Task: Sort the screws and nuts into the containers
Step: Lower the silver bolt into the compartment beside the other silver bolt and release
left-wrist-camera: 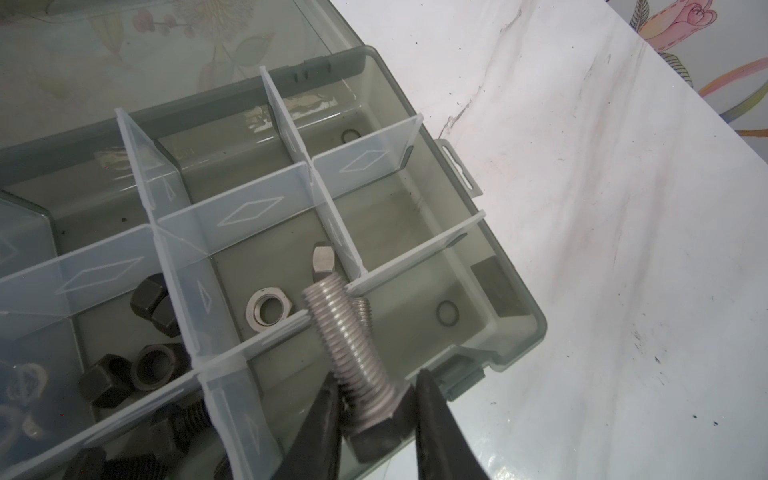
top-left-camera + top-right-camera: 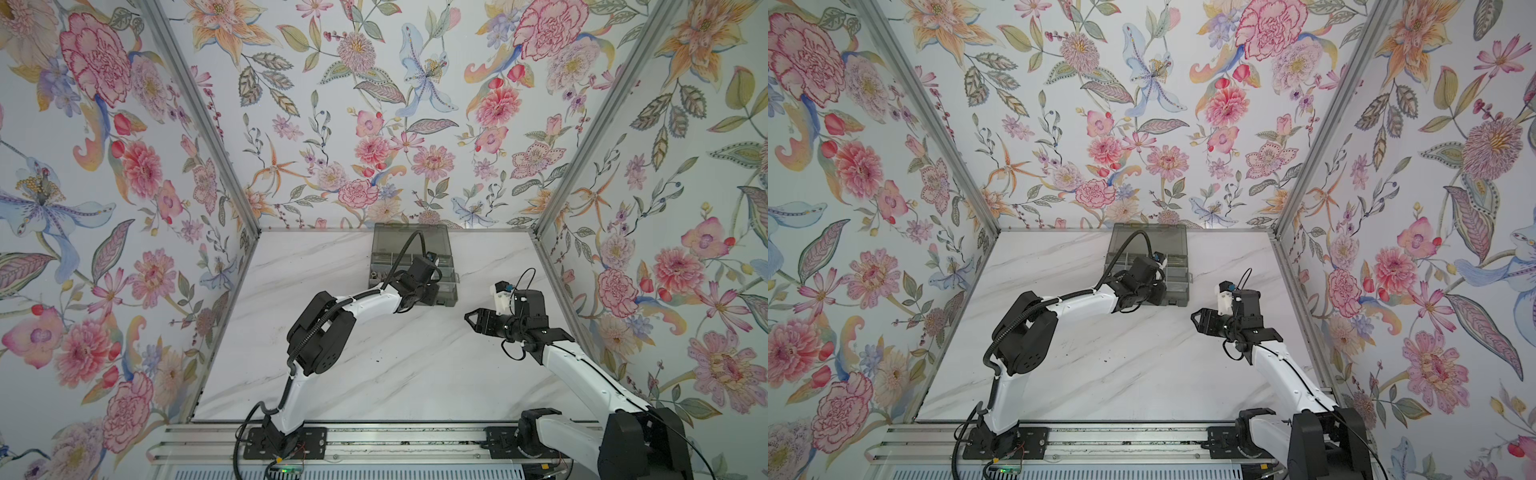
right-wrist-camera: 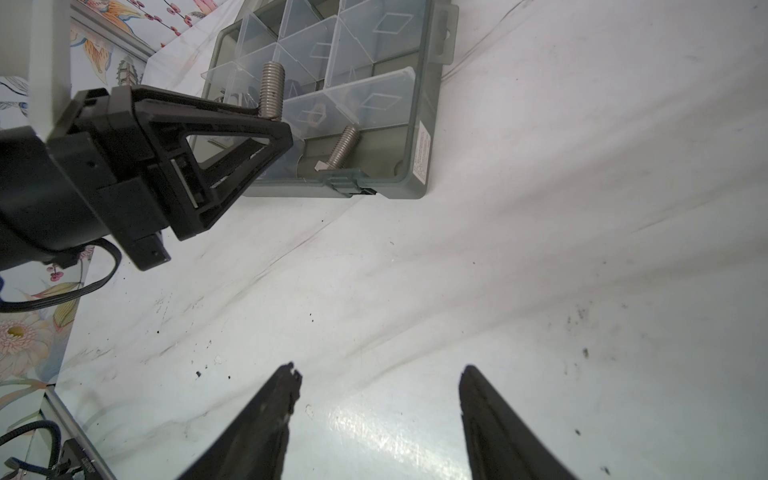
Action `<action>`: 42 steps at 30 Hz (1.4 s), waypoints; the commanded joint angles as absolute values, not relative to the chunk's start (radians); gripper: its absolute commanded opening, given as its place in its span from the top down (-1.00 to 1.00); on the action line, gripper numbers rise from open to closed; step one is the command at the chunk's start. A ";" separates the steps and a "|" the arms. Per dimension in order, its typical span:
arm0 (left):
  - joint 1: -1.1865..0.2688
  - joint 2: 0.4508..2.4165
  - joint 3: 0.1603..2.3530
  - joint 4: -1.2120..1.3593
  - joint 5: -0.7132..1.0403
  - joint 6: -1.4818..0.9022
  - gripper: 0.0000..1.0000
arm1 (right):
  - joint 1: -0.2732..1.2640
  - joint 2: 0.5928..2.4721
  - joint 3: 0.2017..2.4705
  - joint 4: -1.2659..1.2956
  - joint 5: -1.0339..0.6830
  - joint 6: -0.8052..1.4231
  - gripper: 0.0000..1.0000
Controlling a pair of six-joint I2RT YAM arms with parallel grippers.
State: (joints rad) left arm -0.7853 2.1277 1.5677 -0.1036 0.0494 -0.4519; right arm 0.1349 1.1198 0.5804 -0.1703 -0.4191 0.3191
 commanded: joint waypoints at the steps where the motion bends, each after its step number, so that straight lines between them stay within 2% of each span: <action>1: -0.772 2.157 1.600 -0.098 0.060 -0.442 1.00 | 0.129 1.107 0.566 -0.186 -0.425 0.321 -0.30; 10: -0.772 2.164 1.594 -0.094 0.055 -0.452 0.98 | 0.129 1.106 0.566 -0.187 -0.428 0.322 -0.30; 19: -0.770 2.166 1.596 -0.093 0.052 -0.460 0.65 | 0.129 1.107 0.568 -0.187 -0.433 0.320 -0.31; 30: -0.771 2.169 1.602 -0.095 0.054 -0.462 0.51 | 0.129 1.111 0.569 -0.187 -0.435 0.317 -0.33; 42: -0.770 2.164 1.600 -0.103 0.037 -0.470 0.23 | 0.127 1.112 0.569 -0.187 -0.436 0.313 -0.35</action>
